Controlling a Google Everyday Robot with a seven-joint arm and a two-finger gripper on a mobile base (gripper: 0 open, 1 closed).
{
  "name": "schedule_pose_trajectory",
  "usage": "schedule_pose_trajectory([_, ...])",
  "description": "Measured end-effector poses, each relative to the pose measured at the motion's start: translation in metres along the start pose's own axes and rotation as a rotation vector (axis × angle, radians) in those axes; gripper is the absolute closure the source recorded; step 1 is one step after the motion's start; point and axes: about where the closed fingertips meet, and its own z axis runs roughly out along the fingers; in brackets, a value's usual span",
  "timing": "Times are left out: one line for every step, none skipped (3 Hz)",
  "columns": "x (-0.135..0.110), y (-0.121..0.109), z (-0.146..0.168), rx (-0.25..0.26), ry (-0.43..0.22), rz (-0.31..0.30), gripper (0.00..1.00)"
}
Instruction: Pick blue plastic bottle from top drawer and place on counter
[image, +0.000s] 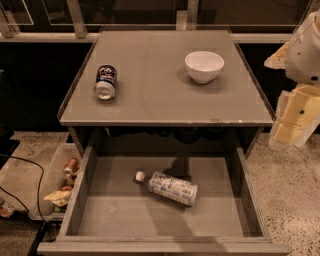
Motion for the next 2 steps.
schedule_pose_trajectory([0.0000,0.0000,0.0000,0.000,0.000,0.000,0.00])
schedule_pose_trajectory([0.0041,-0.0011,0.0038,0.021,-0.026,-0.010,0.00])
